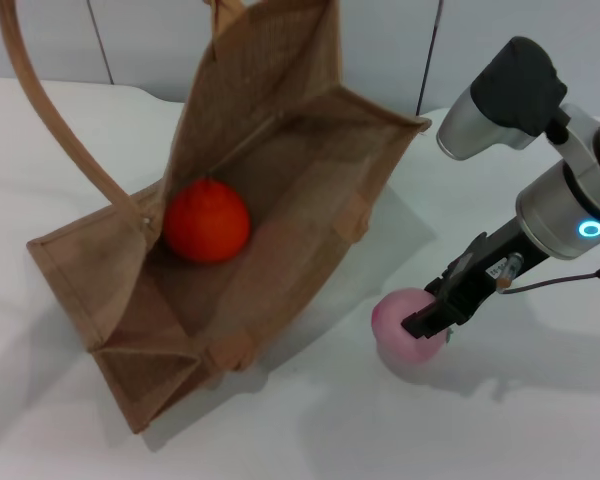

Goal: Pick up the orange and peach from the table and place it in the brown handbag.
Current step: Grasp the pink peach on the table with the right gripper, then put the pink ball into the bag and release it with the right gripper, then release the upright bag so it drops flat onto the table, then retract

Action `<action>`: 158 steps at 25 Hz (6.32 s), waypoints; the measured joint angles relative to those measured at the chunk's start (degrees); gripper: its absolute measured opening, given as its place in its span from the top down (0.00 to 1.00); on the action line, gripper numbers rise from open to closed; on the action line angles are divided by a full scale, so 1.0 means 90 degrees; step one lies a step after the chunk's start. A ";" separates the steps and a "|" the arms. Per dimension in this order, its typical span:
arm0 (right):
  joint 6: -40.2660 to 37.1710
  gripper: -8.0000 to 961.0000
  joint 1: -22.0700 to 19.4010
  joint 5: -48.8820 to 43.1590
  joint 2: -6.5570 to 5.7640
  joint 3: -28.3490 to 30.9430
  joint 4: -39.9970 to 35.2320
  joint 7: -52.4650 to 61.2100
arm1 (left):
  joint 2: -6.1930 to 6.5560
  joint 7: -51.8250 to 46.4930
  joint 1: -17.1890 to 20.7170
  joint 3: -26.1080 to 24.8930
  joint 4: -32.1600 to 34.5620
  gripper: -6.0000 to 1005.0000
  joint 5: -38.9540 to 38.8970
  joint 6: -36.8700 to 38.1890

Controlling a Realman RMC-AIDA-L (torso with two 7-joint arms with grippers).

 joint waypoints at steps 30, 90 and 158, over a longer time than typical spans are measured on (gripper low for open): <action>0.0601 0.40 0.0334 0.0123 0.0041 0.0240 -0.1936 0.0460 | 0.0002 0.0000 -0.0159 0.0000 -0.0172 0.88 0.0161 0.0000; -0.0964 0.08 -0.0158 0.0228 0.0012 0.0801 -0.2198 -0.0257 | -0.0007 -0.0227 0.0166 0.0663 -0.0282 0.88 0.0145 0.0609; -0.4100 0.21 -0.1245 0.2787 0.0055 0.2096 -0.0521 -0.3562 | -0.0060 0.1735 0.0198 -0.0322 -0.2691 0.12 -0.2610 0.0689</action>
